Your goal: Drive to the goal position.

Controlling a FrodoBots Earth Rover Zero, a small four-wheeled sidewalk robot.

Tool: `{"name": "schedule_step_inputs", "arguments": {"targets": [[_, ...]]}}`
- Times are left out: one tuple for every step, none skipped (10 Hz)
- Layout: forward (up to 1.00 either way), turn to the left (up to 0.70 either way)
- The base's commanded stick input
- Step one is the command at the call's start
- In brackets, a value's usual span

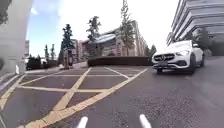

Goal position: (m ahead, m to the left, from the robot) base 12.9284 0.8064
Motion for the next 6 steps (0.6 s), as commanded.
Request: {"name": "schedule_step_inputs", "arguments": {"targets": [[0.70, -0.14], [0.70, -0.14], [0.70, -0.14], [0.70, -0.14], [0.70, -0.14], [0.70, -0.14]]}}
